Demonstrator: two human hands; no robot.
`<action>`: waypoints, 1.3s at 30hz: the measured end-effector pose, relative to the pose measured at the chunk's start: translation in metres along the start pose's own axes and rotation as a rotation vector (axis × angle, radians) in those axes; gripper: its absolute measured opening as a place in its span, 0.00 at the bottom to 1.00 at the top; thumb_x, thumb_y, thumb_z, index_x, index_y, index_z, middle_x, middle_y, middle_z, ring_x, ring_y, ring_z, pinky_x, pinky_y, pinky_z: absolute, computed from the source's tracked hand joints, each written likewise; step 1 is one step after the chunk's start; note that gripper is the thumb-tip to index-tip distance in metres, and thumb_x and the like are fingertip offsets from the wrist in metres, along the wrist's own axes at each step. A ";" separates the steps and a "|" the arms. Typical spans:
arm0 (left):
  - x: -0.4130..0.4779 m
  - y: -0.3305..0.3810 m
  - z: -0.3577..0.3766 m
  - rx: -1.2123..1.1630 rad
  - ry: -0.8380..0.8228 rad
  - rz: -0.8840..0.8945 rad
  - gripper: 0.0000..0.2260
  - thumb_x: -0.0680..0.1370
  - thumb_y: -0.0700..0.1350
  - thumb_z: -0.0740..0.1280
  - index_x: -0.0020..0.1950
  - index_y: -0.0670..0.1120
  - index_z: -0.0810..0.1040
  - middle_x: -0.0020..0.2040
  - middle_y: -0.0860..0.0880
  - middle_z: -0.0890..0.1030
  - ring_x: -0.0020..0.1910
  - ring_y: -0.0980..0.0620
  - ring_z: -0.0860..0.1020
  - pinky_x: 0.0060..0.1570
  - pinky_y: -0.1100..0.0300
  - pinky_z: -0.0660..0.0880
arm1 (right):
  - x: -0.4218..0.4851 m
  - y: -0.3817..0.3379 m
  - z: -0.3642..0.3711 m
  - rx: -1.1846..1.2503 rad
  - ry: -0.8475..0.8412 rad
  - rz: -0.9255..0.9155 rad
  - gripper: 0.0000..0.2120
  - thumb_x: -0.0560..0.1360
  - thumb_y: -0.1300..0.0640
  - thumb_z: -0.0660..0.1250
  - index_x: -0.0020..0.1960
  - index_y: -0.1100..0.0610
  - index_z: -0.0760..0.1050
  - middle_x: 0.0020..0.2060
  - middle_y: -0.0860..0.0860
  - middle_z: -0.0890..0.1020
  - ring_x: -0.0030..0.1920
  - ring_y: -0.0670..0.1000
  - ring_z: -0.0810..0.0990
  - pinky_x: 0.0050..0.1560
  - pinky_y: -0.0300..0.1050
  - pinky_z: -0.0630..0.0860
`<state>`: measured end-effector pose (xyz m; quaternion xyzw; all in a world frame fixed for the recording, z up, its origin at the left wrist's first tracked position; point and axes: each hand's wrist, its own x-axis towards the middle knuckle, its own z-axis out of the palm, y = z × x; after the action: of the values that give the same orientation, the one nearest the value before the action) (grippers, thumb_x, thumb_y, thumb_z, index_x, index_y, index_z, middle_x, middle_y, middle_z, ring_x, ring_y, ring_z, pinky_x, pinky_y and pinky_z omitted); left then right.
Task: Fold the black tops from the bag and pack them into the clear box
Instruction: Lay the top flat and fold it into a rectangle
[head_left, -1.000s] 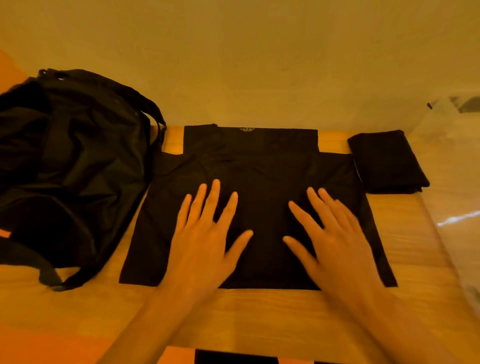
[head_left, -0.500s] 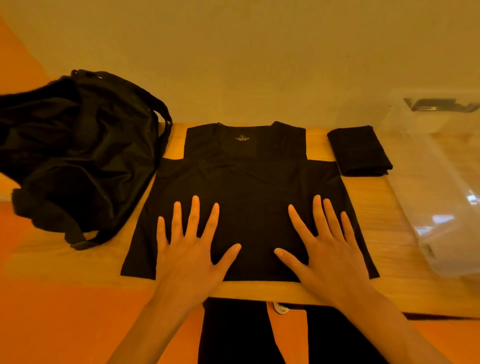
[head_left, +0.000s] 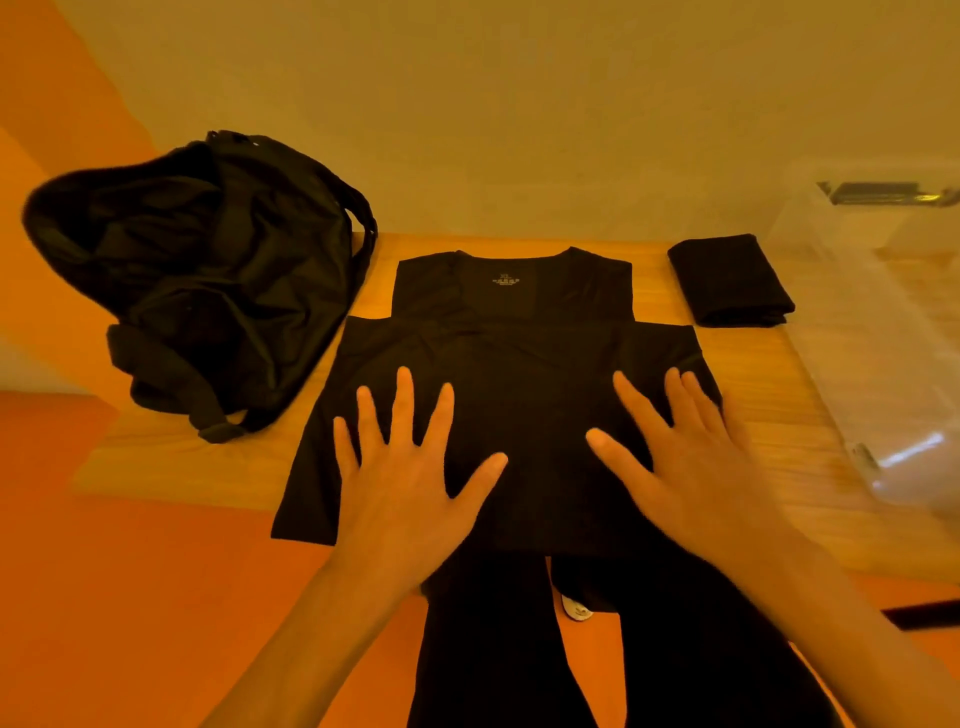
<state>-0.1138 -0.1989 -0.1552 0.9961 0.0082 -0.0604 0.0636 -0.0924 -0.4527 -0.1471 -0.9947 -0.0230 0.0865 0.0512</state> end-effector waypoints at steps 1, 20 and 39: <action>0.013 0.000 -0.006 -0.020 0.046 0.029 0.40 0.73 0.76 0.34 0.82 0.59 0.40 0.82 0.48 0.34 0.80 0.41 0.34 0.77 0.41 0.37 | 0.014 0.000 -0.005 0.007 0.052 0.012 0.43 0.69 0.22 0.26 0.80 0.39 0.38 0.82 0.55 0.45 0.81 0.54 0.38 0.79 0.57 0.37; 0.080 -0.042 -0.019 0.031 0.183 0.076 0.40 0.78 0.72 0.39 0.84 0.50 0.46 0.84 0.43 0.43 0.82 0.46 0.39 0.80 0.50 0.40 | 0.079 -0.009 -0.003 -0.066 0.137 0.026 0.38 0.79 0.29 0.38 0.83 0.49 0.46 0.80 0.62 0.50 0.81 0.59 0.44 0.80 0.58 0.42; -0.011 -0.074 0.018 0.006 0.070 0.040 0.36 0.77 0.76 0.39 0.82 0.62 0.41 0.82 0.38 0.37 0.80 0.43 0.33 0.80 0.45 0.42 | 0.194 -0.189 0.012 -0.205 -0.045 -0.919 0.35 0.77 0.29 0.34 0.82 0.41 0.43 0.82 0.46 0.46 0.81 0.48 0.44 0.80 0.55 0.43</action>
<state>-0.1286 -0.1283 -0.1811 0.9978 -0.0098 -0.0245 0.0614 0.0894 -0.2531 -0.1718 -0.8792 -0.4704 0.0737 -0.0149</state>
